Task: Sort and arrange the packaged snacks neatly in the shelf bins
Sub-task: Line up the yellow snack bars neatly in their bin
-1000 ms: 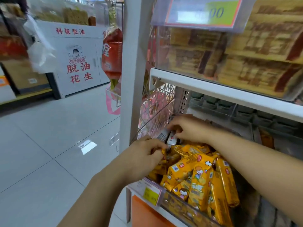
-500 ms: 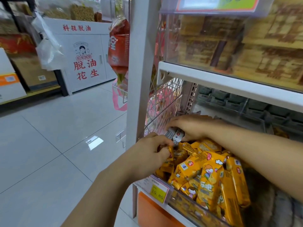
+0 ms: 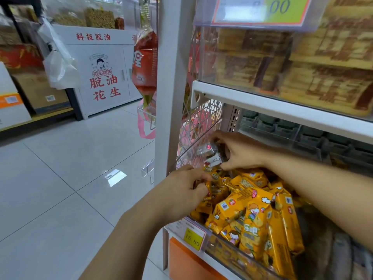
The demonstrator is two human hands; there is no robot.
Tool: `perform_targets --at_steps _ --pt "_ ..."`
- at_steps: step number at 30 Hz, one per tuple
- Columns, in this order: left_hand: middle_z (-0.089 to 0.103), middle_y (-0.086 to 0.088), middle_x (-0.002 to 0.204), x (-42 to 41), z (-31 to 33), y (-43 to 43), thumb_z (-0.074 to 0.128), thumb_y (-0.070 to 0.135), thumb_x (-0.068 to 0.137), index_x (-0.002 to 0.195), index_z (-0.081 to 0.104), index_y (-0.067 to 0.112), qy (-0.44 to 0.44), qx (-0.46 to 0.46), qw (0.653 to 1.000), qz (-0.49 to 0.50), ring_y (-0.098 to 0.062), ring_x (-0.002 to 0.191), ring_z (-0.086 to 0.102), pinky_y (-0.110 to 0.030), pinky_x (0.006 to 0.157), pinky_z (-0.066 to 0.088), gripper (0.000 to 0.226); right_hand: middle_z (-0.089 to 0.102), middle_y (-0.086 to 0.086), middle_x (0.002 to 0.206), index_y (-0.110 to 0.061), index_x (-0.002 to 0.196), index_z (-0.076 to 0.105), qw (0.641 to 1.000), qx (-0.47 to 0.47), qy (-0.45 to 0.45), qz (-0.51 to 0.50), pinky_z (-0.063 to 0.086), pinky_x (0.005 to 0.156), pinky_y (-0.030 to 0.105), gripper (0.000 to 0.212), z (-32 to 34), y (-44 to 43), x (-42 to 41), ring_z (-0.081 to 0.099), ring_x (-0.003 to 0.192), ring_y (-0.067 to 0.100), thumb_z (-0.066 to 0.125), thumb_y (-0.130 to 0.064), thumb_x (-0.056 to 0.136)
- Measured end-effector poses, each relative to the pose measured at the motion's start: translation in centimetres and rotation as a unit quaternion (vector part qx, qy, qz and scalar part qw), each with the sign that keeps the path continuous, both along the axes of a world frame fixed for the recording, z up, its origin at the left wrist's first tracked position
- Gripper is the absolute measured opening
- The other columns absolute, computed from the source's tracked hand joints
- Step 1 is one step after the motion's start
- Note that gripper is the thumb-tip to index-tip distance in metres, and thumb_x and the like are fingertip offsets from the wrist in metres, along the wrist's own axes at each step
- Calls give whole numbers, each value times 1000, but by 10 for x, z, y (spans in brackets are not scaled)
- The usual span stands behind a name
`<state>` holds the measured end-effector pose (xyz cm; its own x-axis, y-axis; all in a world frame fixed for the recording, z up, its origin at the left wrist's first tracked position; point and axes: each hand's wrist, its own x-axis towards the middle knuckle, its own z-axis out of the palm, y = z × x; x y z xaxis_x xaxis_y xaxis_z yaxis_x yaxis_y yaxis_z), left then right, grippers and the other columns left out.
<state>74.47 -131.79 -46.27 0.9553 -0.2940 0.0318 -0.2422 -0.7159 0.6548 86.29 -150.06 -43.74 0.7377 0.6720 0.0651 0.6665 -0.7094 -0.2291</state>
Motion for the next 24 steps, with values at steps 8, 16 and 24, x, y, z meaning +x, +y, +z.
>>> perform_targets --at_steps 8,16,24 --pt "47 9 134 -15 6 -2 47 21 96 134 48 31 -107 -17 992 59 -7 109 52 -13 81 34 39 49 -13 66 -36 114 42 990 121 -11 -69 39 55 22 60 29 -17 -85 49 59 4 76 -15 69" --pt "58 11 106 -64 24 -62 51 12 93 118 54 26 -220 -150 964 12 -4 97 55 -20 79 43 29 48 -21 106 -34 120 41 980 145 -120 -71 51 71 38 65 55 -66 -180 45 77 -1 73 -21 65" --pt "54 10 117 -93 27 -145 51 13 95 124 57 21 -200 -93 972 -87 -3 107 49 -15 90 38 31 48 -12 130 -44 122 29 967 41 -163 -194 50 77 41 74 48 -174 -263 60 100 26 75 -22 68"
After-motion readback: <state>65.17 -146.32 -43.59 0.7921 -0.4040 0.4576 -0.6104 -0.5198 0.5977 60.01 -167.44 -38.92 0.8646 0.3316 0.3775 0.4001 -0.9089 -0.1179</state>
